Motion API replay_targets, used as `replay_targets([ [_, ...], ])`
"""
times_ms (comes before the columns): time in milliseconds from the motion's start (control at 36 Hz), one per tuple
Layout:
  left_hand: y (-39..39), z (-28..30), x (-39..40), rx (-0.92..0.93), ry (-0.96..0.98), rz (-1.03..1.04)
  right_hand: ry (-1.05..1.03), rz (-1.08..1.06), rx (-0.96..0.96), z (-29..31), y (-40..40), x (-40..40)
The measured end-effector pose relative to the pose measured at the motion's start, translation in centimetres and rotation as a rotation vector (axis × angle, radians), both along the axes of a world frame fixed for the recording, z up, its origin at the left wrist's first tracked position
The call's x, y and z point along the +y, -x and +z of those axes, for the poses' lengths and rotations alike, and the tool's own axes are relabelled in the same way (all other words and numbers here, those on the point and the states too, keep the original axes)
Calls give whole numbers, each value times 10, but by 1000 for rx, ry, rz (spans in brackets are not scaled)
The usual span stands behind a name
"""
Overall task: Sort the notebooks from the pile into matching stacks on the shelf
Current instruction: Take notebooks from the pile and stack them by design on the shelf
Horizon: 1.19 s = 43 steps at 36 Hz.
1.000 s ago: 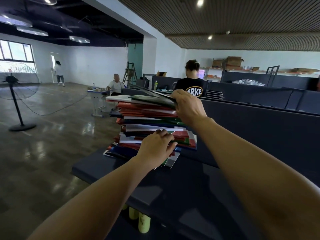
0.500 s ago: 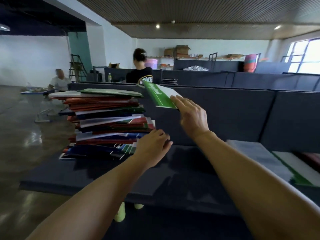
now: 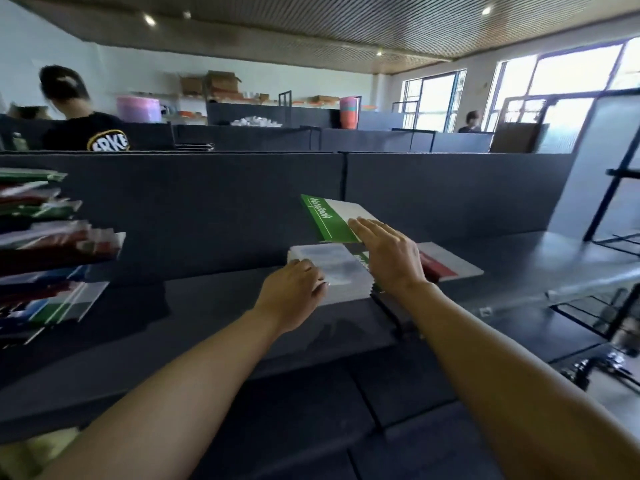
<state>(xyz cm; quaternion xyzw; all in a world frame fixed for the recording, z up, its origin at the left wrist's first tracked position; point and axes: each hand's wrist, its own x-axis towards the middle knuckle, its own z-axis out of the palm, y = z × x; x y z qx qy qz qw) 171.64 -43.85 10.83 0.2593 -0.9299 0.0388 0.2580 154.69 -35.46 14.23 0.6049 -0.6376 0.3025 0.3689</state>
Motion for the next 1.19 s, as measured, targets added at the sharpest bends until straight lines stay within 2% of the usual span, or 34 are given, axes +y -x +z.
replay_targets([
  [167,71,-11,45,-3,-43,14,-102,-83,-116,-9,75,57],
  [333,116,-24,73,-15,-106,70,-126,-55,-147,-26,127,81],
  [472,139,-30,87,10,-239,112,-277,-9,-205,-35,143,87],
  [528,150,-32,88,147,-463,138,-317,-1,-220,-40,146,87],
  [556,157,-30,89,297,-664,150,-322,10,-225,-42,146,87],
  [611,170,-23,90,697,-1211,158,-313,49,-221,-47,146,86],
  [667,179,-17,82,971,-1646,137,-303,103,-186,-53,147,83],
  [722,183,-17,71,1096,-1864,66,-325,132,-137,-57,147,80],
  [778,183,-16,63,1154,-1987,-16,-348,145,-115,-61,149,74],
  [861,183,-14,57,1195,-2021,-5,-337,169,-63,-63,149,66],
  [917,183,-12,53,1148,-2000,41,-459,141,-56,-61,145,60],
  [1000,186,-11,48,952,-1909,137,-728,-10,-49,-61,143,54],
  [1083,192,-11,46,765,-1755,283,-847,-27,-87,-58,142,53],
  [1139,195,-14,38,752,-1673,305,-816,7,-204,-56,145,51],
  [1194,197,-17,31,779,-1623,266,-635,3,-336,-56,153,46],
])
